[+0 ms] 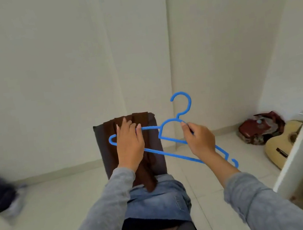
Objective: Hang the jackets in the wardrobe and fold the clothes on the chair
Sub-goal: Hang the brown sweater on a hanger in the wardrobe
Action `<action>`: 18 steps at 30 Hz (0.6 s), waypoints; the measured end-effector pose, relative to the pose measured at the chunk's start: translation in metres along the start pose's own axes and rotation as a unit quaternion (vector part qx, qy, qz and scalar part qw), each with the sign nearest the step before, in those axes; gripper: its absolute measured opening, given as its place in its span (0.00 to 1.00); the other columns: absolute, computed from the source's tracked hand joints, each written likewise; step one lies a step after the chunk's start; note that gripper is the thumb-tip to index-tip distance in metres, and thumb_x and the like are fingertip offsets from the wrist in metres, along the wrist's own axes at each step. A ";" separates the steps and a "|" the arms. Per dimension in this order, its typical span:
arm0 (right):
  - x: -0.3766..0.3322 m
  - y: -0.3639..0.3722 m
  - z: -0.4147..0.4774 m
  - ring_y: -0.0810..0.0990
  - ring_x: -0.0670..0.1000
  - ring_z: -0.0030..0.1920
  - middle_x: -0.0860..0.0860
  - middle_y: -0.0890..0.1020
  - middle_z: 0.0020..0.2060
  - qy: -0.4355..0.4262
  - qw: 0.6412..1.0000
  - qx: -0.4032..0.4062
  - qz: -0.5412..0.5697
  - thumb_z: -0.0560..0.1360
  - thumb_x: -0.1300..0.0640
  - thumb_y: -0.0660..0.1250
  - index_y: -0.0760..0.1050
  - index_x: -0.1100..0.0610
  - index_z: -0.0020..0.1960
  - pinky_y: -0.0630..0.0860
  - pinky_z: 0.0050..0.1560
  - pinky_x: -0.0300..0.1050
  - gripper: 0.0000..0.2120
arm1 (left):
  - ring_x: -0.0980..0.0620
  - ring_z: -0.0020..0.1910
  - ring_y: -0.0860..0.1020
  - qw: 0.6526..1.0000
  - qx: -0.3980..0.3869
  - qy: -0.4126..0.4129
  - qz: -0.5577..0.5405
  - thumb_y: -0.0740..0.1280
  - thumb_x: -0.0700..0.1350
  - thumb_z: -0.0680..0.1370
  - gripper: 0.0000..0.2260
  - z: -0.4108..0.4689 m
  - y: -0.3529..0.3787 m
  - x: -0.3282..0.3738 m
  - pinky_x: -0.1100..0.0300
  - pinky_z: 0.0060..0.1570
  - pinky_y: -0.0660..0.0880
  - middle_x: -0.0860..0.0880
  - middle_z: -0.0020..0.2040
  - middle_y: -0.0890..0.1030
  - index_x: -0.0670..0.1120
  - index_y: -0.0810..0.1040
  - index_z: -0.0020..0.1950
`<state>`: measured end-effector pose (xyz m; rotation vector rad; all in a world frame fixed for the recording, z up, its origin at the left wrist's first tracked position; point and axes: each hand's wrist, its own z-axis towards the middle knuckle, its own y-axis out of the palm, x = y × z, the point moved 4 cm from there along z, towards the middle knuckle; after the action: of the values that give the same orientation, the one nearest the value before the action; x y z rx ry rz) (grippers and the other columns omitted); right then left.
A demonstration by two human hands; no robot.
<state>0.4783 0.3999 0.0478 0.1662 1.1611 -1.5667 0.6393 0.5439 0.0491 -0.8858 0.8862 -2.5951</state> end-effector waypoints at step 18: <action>-0.005 0.229 0.221 0.75 0.40 0.25 0.50 0.78 0.33 0.088 0.944 -0.180 0.263 0.77 0.54 0.65 0.79 0.62 0.47 0.72 0.31 0.31 0.11 | 0.44 0.60 0.71 0.991 0.056 -0.120 0.029 0.64 0.39 0.77 0.16 0.169 0.100 -0.155 0.57 0.58 0.66 0.41 0.61 0.73 0.37 0.70 0.64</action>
<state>0.7666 0.2661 0.0311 0.3466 1.3854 -0.8667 0.8702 0.4513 0.0208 -1.0932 0.6821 -2.3981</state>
